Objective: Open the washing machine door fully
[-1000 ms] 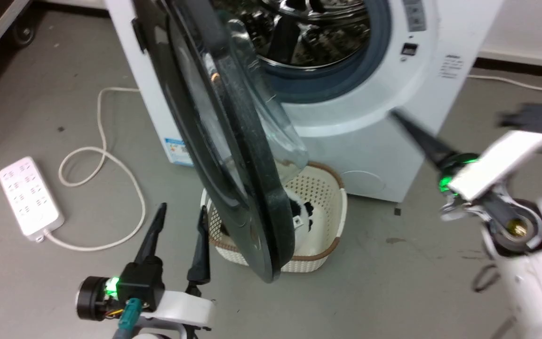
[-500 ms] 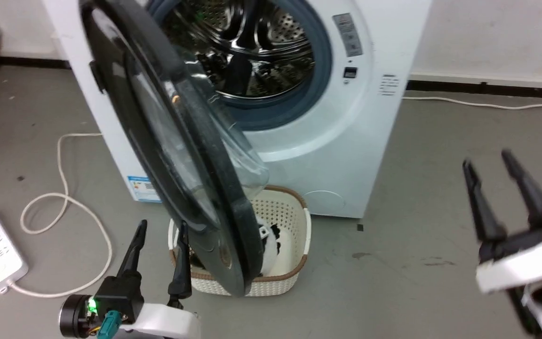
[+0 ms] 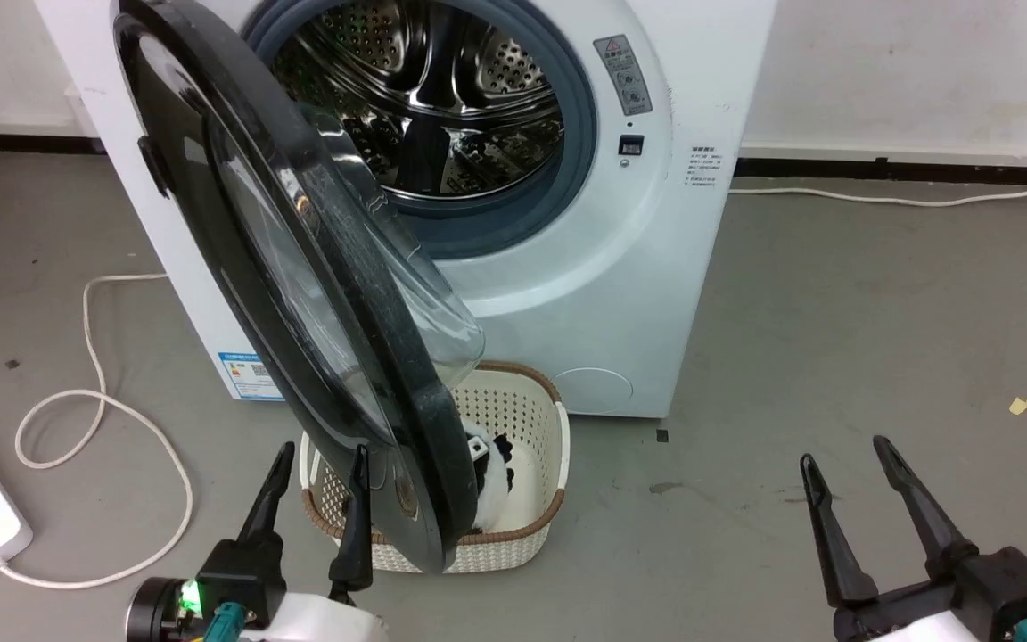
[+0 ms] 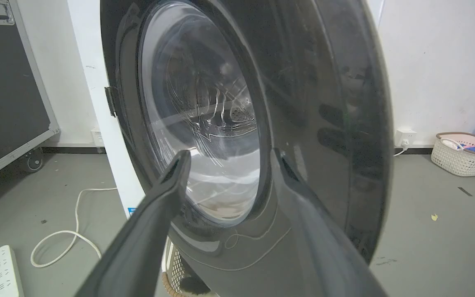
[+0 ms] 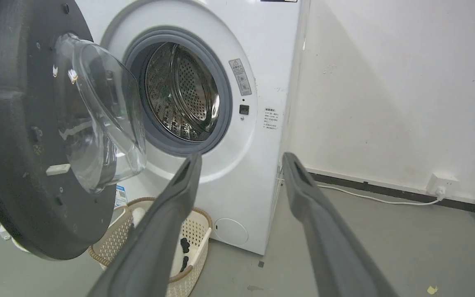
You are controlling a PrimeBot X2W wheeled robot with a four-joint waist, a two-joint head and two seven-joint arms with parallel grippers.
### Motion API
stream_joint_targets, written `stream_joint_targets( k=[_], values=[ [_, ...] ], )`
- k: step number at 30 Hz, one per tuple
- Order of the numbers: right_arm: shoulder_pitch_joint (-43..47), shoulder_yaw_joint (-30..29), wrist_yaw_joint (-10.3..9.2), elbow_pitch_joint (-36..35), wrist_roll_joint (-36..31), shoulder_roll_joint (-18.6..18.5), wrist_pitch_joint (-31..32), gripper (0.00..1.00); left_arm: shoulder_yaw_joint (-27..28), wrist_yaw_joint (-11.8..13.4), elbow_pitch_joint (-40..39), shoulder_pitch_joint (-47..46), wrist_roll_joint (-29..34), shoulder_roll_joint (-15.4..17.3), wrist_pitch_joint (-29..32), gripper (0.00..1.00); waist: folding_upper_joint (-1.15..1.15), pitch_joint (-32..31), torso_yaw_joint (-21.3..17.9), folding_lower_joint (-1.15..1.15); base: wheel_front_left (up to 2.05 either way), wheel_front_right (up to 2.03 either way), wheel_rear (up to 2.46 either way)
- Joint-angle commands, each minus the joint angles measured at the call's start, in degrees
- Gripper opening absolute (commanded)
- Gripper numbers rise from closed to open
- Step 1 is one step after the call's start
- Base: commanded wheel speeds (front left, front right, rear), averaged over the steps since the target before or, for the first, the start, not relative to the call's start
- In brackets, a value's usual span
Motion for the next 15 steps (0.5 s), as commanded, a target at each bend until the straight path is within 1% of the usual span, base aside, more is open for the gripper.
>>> stream_joint_targets(
  k=[1, 6, 10, 11, 12, 13, 15],
  values=[
    [1.2, 0.3, 0.05, -0.3, -0.1, 0.5, -0.3, 1.0, -0.2, 0.6, 0.9, 1.2, 0.5, 0.1, -0.3, 1.0, 0.0, -0.3, -0.1, 0.0, 0.0, 0.0, 0.0],
    [1.5, 0.5, 0.05, 0.0, 0.8, 0.6, -0.3, 1.0, 0.0, 1.3, 1.3, 1.3, 0.6, 0.1, -0.3, 1.0, 0.0, -0.5, 0.0, 0.0, 0.0, 0.0, 0.0],
    [1.5, 0.4, 0.05, 0.0, 2.2, 0.7, -0.3, 1.0, -0.2, 1.5, 1.3, 1.2, 0.5, 0.1, -0.3, 1.0, 0.0, -0.7, 0.1, 0.0, 0.0, 0.0, 0.0],
    [1.5, 0.4, 0.05, 0.1, 2.4, 0.7, -0.3, 1.0, -0.2, 1.4, 1.4, 1.2, 0.5, 0.1, -0.3, 0.62, 0.0, -0.7, 0.1, 0.0, 0.0, 0.0, 0.0],
    [1.5, 0.3, 0.05, 0.2, 2.4, 0.7, -0.3, 1.0, -0.4, 1.1, 1.4, 1.1, 0.4, 0.1, -0.3, 0.12, 0.0, -0.7, 0.1, 0.0, 0.0, 0.0, 0.0],
    [1.6, 0.2, 0.05, 0.2, 2.4, 0.7, -0.3, 1.0, -0.5, 1.0, 1.4, 1.1, 0.6, 0.1, -0.3, 0.0, 0.0, -0.7, 0.1, 0.0, 0.0, 0.0, 0.0],
    [1.6, 0.0, 0.05, 0.3, 2.6, 0.7, -0.3, 1.0, -0.3, 1.2, 0.7, 1.0, 0.7, 0.1, -0.3, 0.0, 0.0, -0.7, 0.1, 0.0, 0.0, 0.0, 0.0]
  ],
)
